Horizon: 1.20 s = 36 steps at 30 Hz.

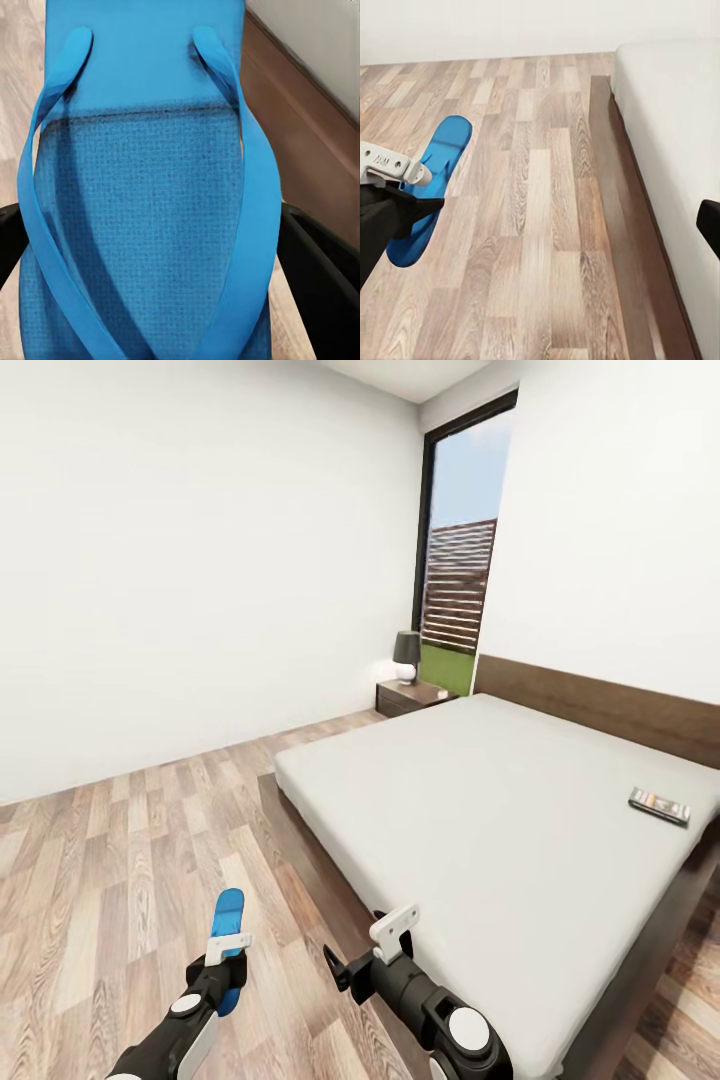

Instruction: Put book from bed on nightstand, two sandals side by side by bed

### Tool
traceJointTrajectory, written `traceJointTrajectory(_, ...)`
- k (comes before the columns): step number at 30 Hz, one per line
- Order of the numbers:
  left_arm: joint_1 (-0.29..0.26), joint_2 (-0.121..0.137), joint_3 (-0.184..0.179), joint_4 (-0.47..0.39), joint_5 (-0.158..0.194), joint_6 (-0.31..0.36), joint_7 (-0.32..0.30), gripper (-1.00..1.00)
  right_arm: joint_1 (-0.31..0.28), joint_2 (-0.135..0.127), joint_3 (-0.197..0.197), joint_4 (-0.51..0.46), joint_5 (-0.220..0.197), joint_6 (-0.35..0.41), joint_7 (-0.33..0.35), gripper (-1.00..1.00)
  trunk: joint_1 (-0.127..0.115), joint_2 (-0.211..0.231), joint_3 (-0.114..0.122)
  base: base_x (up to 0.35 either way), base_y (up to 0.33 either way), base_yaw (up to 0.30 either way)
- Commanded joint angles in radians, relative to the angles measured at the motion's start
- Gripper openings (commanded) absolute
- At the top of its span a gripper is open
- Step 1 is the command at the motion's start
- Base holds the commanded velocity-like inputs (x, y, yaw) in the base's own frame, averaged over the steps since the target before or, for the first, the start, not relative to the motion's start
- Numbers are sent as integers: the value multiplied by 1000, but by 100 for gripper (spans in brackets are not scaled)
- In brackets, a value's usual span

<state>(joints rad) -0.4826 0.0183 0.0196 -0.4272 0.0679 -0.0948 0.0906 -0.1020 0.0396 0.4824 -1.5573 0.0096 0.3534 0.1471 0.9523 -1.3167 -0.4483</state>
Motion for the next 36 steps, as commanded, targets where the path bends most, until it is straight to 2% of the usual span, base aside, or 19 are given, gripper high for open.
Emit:
traceJointTrajectory(1,-1,0,-1,1,7,-3,1,-100,-1,0,-1,-1,1,6,3,100,-4,7,2,0,0,0)
traceJointTrajectory(17,-1,0,-1,1,7,-3,1,-100,-1,0,-1,-1,1,5,3,100,-65,119,52,0,0,0)
traceJointTrajectory(34,-1,0,-1,1,12,-3,1,-100,-1,0,-1,-1,2,6,3,100,-65,119,52,0,0,0)
traceJointTrajectory(36,-1,0,-1,1,12,-3,1,-100,-1,0,-1,-1,2,6,3,100,-73,133,59,0,0,0)
